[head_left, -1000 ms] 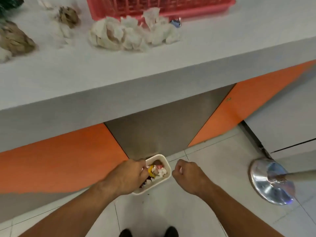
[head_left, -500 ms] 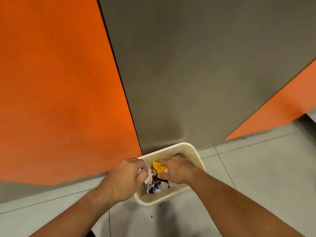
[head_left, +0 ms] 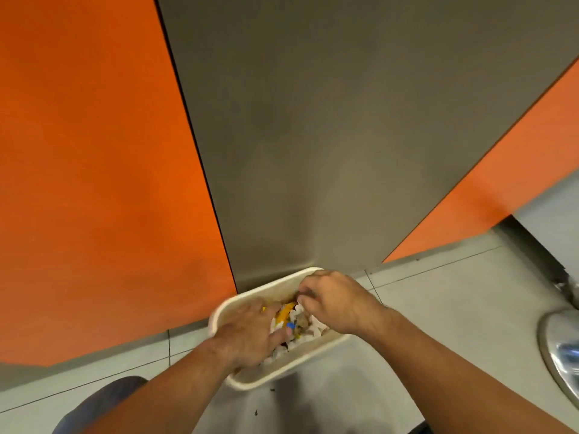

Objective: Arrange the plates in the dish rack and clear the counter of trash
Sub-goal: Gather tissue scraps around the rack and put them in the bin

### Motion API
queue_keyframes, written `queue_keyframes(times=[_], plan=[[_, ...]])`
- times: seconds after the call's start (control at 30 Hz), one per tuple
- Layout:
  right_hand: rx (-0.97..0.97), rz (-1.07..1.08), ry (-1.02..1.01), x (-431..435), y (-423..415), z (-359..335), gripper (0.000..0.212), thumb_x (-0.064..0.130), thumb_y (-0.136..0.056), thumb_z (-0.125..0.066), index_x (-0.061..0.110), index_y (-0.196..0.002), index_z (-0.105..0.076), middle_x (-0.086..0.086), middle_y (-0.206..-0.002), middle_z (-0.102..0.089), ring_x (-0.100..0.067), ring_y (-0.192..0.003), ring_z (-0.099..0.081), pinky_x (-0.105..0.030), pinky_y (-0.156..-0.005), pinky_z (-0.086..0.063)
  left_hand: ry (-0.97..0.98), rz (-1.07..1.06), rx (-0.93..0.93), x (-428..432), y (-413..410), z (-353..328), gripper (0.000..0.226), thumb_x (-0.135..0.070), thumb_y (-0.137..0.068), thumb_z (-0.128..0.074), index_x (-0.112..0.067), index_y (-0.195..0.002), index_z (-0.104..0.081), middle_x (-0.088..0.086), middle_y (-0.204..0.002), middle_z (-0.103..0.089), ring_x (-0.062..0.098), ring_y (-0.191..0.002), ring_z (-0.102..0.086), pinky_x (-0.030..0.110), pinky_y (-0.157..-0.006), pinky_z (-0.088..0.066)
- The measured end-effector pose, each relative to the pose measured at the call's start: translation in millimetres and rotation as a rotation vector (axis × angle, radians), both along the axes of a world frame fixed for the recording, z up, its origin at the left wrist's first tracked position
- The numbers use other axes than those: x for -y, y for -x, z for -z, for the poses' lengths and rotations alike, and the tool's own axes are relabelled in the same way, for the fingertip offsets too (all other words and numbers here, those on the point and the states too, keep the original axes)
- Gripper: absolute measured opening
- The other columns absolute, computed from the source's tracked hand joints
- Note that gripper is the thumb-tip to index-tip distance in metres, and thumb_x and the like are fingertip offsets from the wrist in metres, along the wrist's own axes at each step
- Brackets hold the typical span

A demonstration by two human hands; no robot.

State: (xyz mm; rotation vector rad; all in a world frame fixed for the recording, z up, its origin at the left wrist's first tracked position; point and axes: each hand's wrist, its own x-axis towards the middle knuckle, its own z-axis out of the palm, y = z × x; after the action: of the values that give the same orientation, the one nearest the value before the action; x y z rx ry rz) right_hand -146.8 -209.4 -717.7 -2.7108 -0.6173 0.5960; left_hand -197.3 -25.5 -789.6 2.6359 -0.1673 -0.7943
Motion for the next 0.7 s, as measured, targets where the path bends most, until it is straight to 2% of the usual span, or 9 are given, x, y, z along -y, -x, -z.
queue_keyframes(times=[0.03, 0.07, 0.17, 0.27, 0.33, 0.47, 0.6, 0.7], plan=[[-0.003, 0.012, 0.002, 2.1, 0.4, -0.4, 0.022, 0.039, -0.094, -0.047, 0.027, -0.101, -0.064, 0.008, -0.100, -0.059, -0.013, -0.090, -0.054, -0.029, -0.075, -0.045, -0.003, 0.020, -0.056, -2.0, 2.6, 4.6, 0.065, -0.067, -0.089, -0.034, -0.033, -0.145, -0.026, -0.001, -0.153, -0.029, 0.022, -0.138, -0.030, 0.038, -0.111, -0.030], [-0.011, 0.022, 0.006, 3.9, 1.6, -2.5, 0.022, 0.040, -0.093, -0.047, 0.028, -0.103, -0.063, 0.008, -0.102, -0.059, -0.014, -0.093, -0.055, -0.031, -0.077, -0.047, 0.001, 0.018, -0.045, -4.8, 3.3, 2.2, 0.068, -0.068, -0.089, -0.033, -0.033, -0.147, -0.024, -0.001, -0.154, -0.027, 0.022, -0.139, -0.028, 0.038, -0.113, -0.028], [-0.042, 0.052, 0.010, 6.8, 5.6, -21.3, 0.025, 0.040, -0.092, -0.048, 0.029, -0.109, -0.062, 0.007, -0.109, -0.059, -0.016, -0.097, -0.056, -0.034, -0.081, -0.049, 0.055, 0.016, 0.105, -17.0, -0.8, -39.0, 0.058, -0.064, -0.092, -0.035, -0.033, -0.140, -0.039, -0.006, -0.141, -0.046, 0.016, -0.125, -0.046, 0.033, -0.102, -0.040], [-0.065, 0.095, -0.035, 7.4, 12.2, -73.3, 0.031, 0.042, -0.092, -0.050, 0.029, -0.119, -0.059, 0.007, -0.118, -0.056, -0.016, -0.103, -0.054, -0.033, -0.086, -0.047, 0.107, 0.043, 0.147, -27.4, 0.6, -119.9, 0.056, -0.070, -0.088, -0.032, -0.035, -0.129, -0.049, -0.012, -0.126, -0.054, 0.009, -0.110, -0.052, 0.033, -0.092, -0.046], [-0.063, 0.094, -0.059, 7.7, 17.3, -120.5, 0.033, 0.045, -0.092, -0.050, 0.030, -0.120, -0.058, 0.007, -0.120, -0.056, -0.017, -0.106, -0.054, -0.037, -0.090, -0.047, 0.115, 0.061, 0.181, -29.2, 4.2, -179.4, 0.064, -0.079, -0.081, -0.024, -0.038, -0.120, -0.054, -0.016, -0.114, -0.058, 0.005, -0.099, -0.054, 0.033, -0.085, -0.049], [-0.045, 0.096, -0.104, 14.1, 29.2, -230.6, 0.027, 0.045, -0.088, -0.052, 0.033, -0.111, -0.058, 0.009, -0.112, -0.059, -0.015, -0.099, -0.055, -0.039, -0.086, -0.050, 0.085, 0.084, 0.230, -21.9, 14.8, -299.7, 0.072, -0.085, -0.075, -0.014, -0.037, -0.106, -0.057, -0.018, -0.099, -0.058, 0.004, -0.089, -0.055, 0.033, -0.077, -0.051], [-0.028, 0.091, -0.116, 23.1, 41.6, -349.0, 0.025, 0.046, -0.088, -0.052, 0.033, -0.108, -0.058, 0.009, -0.111, -0.061, -0.015, -0.098, -0.057, -0.040, -0.085, -0.051, 0.057, 0.164, 0.253, -7.8, 31.2, -422.8, 0.052, -0.075, -0.085, -0.027, -0.035, -0.102, -0.056, -0.018, -0.097, -0.058, 0.002, -0.086, -0.055, 0.031, -0.074, -0.052], [0.009, 0.088, -0.124, 31.6, 49.6, -433.8, 0.026, 0.045, -0.091, -0.051, 0.031, -0.111, -0.059, 0.007, -0.113, -0.060, -0.014, -0.099, -0.055, -0.037, -0.085, -0.050, 0.053, 0.207, 0.362, 5.7, 37.9, -512.9, 0.047, -0.072, -0.087, -0.027, -0.034, -0.094, -0.054, -0.018, -0.088, -0.055, 0.000, -0.077, -0.053, 0.027, -0.068, -0.051]])
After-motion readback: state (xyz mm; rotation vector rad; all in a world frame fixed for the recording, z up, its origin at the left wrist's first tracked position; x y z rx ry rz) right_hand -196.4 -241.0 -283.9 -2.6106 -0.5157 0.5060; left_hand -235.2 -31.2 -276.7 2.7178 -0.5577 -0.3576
